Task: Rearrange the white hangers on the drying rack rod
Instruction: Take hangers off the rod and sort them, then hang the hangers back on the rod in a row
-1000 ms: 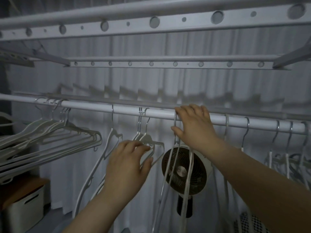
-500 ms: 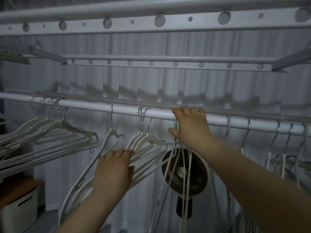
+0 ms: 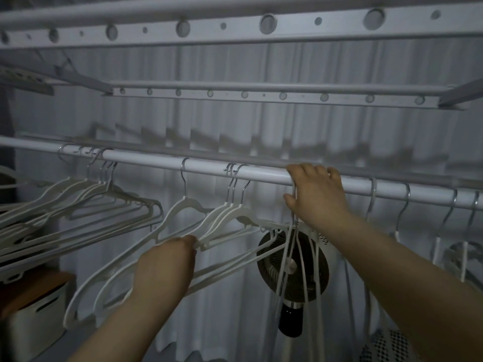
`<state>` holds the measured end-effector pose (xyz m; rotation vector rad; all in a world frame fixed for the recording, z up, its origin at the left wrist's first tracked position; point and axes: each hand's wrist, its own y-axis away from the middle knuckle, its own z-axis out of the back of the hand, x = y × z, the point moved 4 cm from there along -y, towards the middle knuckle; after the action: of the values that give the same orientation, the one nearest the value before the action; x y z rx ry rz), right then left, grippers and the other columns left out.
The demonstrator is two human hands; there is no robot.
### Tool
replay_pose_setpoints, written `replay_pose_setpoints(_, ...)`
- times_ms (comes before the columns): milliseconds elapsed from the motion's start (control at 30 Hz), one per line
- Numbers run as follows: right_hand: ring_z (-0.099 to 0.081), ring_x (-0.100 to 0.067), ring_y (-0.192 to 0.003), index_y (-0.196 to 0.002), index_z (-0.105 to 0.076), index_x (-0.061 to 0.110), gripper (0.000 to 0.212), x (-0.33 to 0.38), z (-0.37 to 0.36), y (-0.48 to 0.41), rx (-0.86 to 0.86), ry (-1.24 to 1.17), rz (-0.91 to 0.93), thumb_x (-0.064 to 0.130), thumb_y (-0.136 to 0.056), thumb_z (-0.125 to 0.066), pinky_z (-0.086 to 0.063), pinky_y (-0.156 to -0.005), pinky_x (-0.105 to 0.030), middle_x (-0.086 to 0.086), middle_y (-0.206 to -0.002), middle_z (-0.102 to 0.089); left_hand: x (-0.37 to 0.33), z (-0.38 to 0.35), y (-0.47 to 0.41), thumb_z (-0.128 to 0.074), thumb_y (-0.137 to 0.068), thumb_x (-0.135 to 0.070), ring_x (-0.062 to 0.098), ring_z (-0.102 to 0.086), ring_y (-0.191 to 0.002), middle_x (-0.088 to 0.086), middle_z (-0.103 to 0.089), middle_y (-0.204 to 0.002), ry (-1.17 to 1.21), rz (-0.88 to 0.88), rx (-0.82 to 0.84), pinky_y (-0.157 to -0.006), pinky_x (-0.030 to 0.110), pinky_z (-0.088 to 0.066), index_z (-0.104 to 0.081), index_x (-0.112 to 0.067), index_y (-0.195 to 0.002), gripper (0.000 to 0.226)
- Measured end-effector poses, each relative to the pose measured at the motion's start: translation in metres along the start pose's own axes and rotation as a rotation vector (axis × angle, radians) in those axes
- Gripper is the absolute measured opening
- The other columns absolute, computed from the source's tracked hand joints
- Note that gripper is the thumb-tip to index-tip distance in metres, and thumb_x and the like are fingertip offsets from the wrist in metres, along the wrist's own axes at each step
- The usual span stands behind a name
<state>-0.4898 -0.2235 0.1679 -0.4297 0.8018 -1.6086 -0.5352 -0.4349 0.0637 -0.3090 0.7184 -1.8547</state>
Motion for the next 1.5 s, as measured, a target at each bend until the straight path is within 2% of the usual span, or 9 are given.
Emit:
replay_pose_setpoints(133,-0.039,-0.026,-0.120,-0.133,-0.035,0.019,0.052,-0.006,0.003,0.003,0.000,0.003,-0.009,0.035,-0.087,-0.050,-0.017,-0.105,-0.040,-0.004,-0.132,-0.044,-0.004,0.012,0.000,-0.049,-0.087,-0.011,0.023,-0.062,-0.089,0.003,-0.061,-0.102,-0.054,0.016,-0.042,-0.069,0.032,-0.046,-0.061,-0.015,-0.101,0.019)
replay_pose_setpoints(300,-0.040,-0.026,-0.119,-0.133,-0.035,0.018,0.051,-0.012,0.005,0.007,0.001,0.010,-0.008,0.034,-0.087,-0.050,-0.020,-0.104,-0.039,-0.004,-0.131,-0.045,-0.014,0.031,0.000,-0.085,-0.037,0.001,0.032,-0.057,-0.041,0.011,-0.058,-0.049,-0.120,-0.123,-0.135,-0.037,0.029,-0.042,-0.061,-0.005,-0.046,0.026)
replay_pose_setpoints(400,-0.040,-0.025,-0.119,-0.133,-0.035,0.019,0.051,-0.017,0.007,0.010,0.001,0.014,-0.011,0.033,-0.087,-0.050,-0.020,-0.104,-0.038,-0.004,-0.131,-0.045,-0.012,0.029,-0.005,-0.065,-0.076,-0.017,0.025,-0.065,-0.070,0.004,-0.067,-0.077,-0.142,-0.034,-0.040,-0.051,0.028,-0.042,-0.063,-0.014,-0.076,0.004)
replay_pose_setpoints(467,-0.040,-0.025,-0.119,-0.133,-0.034,0.019,0.051,-0.020,0.008,0.011,0.000,0.019,-0.009,0.033,-0.087,-0.050,-0.019,-0.103,-0.038,-0.004,-0.131,-0.045,-0.011,0.026,-0.010,-0.043,-0.090,-0.028,0.022,-0.064,-0.087,0.001,-0.066,-0.092,-0.123,-0.007,-0.079,-0.060,0.027,-0.037,-0.057,-0.020,-0.093,0.016)
replay_pose_setpoints(633,-0.037,-0.024,-0.121,-0.136,-0.032,0.019,0.053,-0.026,0.011,0.016,0.004,0.009,0.025,0.032,-0.087,-0.050,-0.014,-0.100,-0.034,-0.004,-0.134,-0.042,-0.033,0.029,-0.025,-0.040,-0.092,-0.023,0.023,-0.062,-0.090,0.002,-0.064,-0.096,-0.085,-0.050,-0.125,-0.059,0.027,-0.033,-0.057,-0.018,-0.096,0.017)
replay_pose_setpoints(1000,-0.023,-0.019,-0.134,-0.140,-0.027,0.020,0.059,-0.034,0.021,0.033,-0.010,-0.020,0.120,0.030,-0.087,-0.051,-0.005,-0.109,-0.034,-0.002,-0.145,-0.030,-0.072,-0.004,-0.022,-0.044,-0.090,-0.020,0.022,-0.063,-0.097,0.003,-0.066,-0.104,-0.162,-0.084,0.103,-0.066,0.026,-0.036,-0.060,-0.018,-0.102,0.019)
replay_pose_setpoints(1167,-0.027,-0.025,-0.135,-0.129,-0.049,0.016,0.046,-0.007,0.023,0.051,-0.007,0.014,0.432,0.026,-0.085,-0.054,-0.007,-0.114,-0.039,-0.008,-0.141,-0.041,-0.044,-0.003,0.013,-0.043,-0.092,-0.035,0.019,-0.063,-0.095,0.000,-0.067,-0.102,-0.066,-0.006,0.145,-0.074,0.026,-0.046,-0.062,-0.022,-0.100,0.025)
replay_pose_setpoints(1300,-0.040,-0.023,-0.116,-0.112,-0.059,0.016,0.034,0.035,0.004,0.069,0.210,-0.045,0.637,0.035,-0.093,-0.039,-0.020,-0.097,-0.032,-0.005,-0.117,-0.057,-0.014,0.015,0.050,-0.043,-0.091,-0.044,0.013,-0.062,-0.093,-0.005,-0.067,-0.098,-0.058,0.059,0.174,-0.069,0.022,-0.042,-0.062,-0.027,-0.098,0.027)
replay_pose_setpoints(1500,-0.056,-0.028,-0.094,-0.097,-0.065,0.009,0.048,0.080,0.006,0.087,0.450,-0.137,0.579,0.044,-0.095,-0.032,-0.031,-0.070,-0.028,-0.013,-0.100,-0.065,0.039,0.071,0.116,-0.045,-0.089,-0.047,0.011,-0.062,-0.088,-0.008,-0.067,-0.096,-0.033,0.217,0.136,-0.061,0.022,-0.044,-0.063,-0.033,-0.095,0.023)
